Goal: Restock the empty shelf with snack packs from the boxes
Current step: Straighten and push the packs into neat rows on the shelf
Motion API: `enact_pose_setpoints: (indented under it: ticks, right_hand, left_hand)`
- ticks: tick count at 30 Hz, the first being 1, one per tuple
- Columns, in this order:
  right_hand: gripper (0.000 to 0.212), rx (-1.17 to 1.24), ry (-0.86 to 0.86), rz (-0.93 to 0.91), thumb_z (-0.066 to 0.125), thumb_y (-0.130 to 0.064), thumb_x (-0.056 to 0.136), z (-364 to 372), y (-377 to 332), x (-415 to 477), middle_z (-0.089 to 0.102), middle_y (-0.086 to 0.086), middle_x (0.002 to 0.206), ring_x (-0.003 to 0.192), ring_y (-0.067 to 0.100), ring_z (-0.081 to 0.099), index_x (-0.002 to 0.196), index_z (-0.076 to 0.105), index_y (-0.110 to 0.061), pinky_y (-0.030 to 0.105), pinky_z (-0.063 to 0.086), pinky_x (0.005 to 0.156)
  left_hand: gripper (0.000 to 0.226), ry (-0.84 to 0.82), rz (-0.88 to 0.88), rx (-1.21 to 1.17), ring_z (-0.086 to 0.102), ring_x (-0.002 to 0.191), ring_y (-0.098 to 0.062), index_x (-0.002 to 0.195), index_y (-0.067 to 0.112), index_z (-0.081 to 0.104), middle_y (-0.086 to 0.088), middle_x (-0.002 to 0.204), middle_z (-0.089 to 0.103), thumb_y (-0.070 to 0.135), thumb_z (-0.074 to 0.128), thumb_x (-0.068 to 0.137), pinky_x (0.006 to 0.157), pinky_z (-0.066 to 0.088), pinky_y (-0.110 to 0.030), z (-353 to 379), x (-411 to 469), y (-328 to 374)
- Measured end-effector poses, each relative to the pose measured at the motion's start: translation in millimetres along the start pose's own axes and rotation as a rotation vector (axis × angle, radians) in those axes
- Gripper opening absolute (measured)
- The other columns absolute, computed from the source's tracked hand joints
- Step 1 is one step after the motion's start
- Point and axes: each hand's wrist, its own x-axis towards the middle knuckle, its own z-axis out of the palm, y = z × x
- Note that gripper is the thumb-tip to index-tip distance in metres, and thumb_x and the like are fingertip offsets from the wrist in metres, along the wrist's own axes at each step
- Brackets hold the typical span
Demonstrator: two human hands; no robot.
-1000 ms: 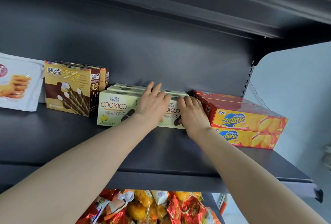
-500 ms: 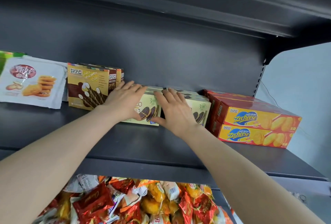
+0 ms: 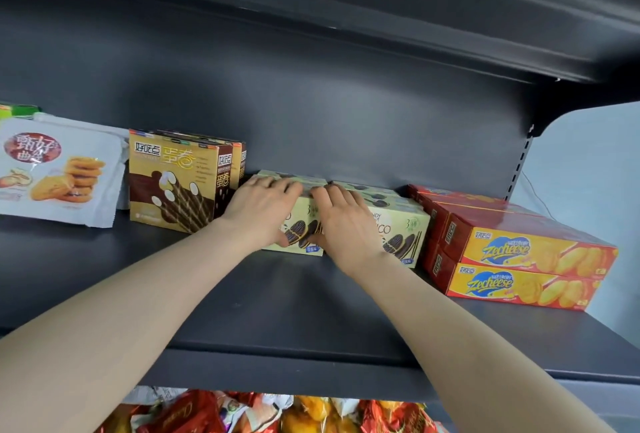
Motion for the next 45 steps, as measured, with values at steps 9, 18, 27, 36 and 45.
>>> enact_pose_setpoints:
  ticks: [9, 18, 27, 36, 45]
  right_hand:
    - [0.036, 0.555, -0.25, 0.518, 0.038, -0.031, 0.105, -37.4, 52.6, 61.5, 0.061, 0.019, 0.13, 0.12, 0.039, 0.056, 0.131, 0.055, -0.011, 0.037, 0.043, 0.095]
    - [0.074, 0.242, -0.565, 0.605, 0.021, -0.058, 0.084, 27.4, 94.9, 89.1, 0.049, 0.015, 0.146, 0.132, 0.038, 0.045, 0.14, 0.048, -0.017, 0.053, 0.034, 0.111]
    - [0.063, 0.289, -0.506, 0.605, 0.022, -0.057, 0.093, 26.2, 101.5, 94.2, 0.059, 0.012, 0.131, 0.117, 0.034, 0.055, 0.131, 0.054, -0.017, 0.044, 0.044, 0.098]
    - [0.065, 0.286, -0.548, 0.661, 0.023, -0.054, 0.087, 10.4, 103.4, 67.2, 0.057, 0.012, 0.132, 0.123, 0.039, 0.051, 0.133, 0.052, -0.019, 0.053, 0.039, 0.105]
    - [0.058, 0.405, -0.443, 0.642, 0.027, -0.057, 0.094, -7.5, 99.6, 68.0, 0.062, 0.01, 0.115, 0.104, 0.034, 0.057, 0.117, 0.061, -0.016, 0.043, 0.048, 0.095]
  left_hand:
    - [0.077, -0.211, -0.255, -0.572, 0.026, 0.148, -0.025, 0.155, 0.015, 0.028, -0.006, 0.162, 0.025, 0.066, 0.029, 0.097, 0.12, 0.024, -0.041, -27.8, 33.2, -36.9]
    - [0.054, -0.384, -0.374, -0.561, 0.058, 0.086, -0.017, 0.135, 0.01, 0.051, -0.009, 0.122, 0.059, 0.049, 0.032, 0.104, 0.076, 0.047, -0.034, -5.8, 66.1, -34.9]
    - [0.047, -0.365, -0.395, -0.603, 0.064, 0.094, -0.022, 0.126, 0.012, 0.061, -0.008, 0.113, 0.065, 0.048, 0.041, 0.102, 0.088, 0.053, -0.039, -3.4, 71.7, -36.7]
    - [0.051, -0.311, -0.412, -0.578, 0.058, 0.11, -0.025, 0.128, 0.013, 0.059, -0.008, 0.126, 0.061, 0.05, 0.036, 0.103, 0.094, 0.049, -0.037, -13.9, 66.8, -35.5]
    - [0.056, -0.329, -0.378, -0.473, 0.06, 0.085, -0.019, 0.11, 0.012, 0.065, -0.007, 0.098, 0.066, 0.055, 0.031, 0.102, 0.077, 0.05, -0.034, -8.4, 60.1, -24.4]
